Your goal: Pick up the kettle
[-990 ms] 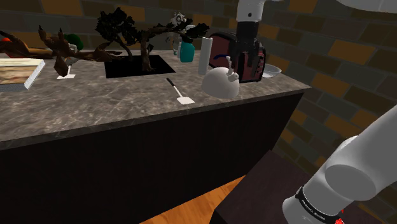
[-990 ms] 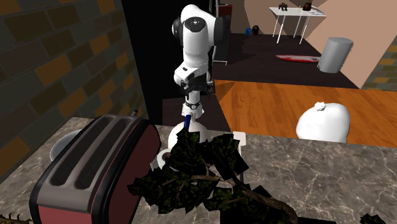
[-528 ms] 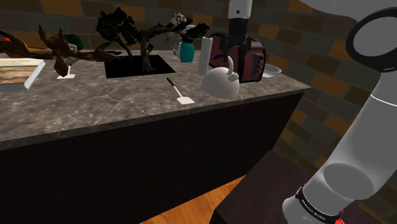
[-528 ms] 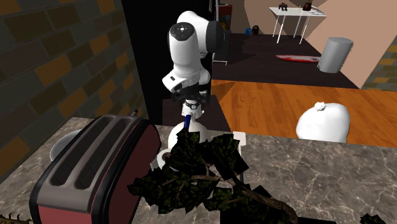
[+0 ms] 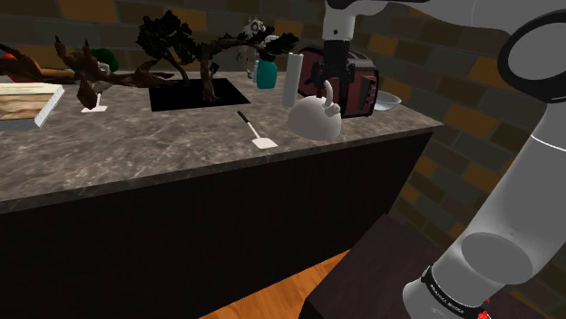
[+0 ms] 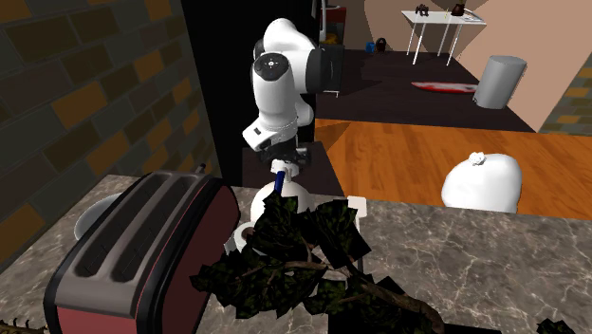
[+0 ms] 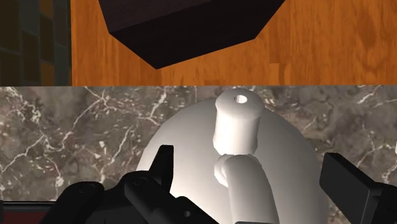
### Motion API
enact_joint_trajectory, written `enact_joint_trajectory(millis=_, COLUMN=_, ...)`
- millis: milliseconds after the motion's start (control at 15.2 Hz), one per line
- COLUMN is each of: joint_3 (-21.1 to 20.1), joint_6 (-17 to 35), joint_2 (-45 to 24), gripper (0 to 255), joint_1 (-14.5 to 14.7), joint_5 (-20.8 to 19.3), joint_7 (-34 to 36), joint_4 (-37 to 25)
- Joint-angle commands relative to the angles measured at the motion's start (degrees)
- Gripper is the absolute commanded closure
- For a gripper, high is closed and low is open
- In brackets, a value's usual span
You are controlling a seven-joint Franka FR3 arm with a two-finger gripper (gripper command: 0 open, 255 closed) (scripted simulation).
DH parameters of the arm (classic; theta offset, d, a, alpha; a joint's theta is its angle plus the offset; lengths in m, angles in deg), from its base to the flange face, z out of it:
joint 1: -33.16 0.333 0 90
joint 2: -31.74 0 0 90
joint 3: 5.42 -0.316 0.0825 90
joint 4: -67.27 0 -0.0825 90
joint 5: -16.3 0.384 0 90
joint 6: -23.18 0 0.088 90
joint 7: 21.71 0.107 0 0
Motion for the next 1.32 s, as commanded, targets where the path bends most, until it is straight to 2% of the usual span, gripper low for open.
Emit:
enact_joint_trajectory(millis=0, joint_3=0.0, joint_6=0.3, joint_2=0.1, gripper=255, joint_1=0.0, joint_5=0.0, joint_7=0.0, joint_4=0.3)
enact_joint_trajectory(millis=594, joint_3=0.0, joint_6=0.3, joint_2=0.1, gripper=255, joint_1=0.0, joint_5=0.0, joint_7=0.0, joint_4=0.3)
enact_joint_trajectory(millis=1254, joint_3=0.0, joint_6=-8.5, joint_2=-2.6, gripper=255, joint_1=0.0, joint_5=0.1, joint_7=0.4, joint_4=-11.2)
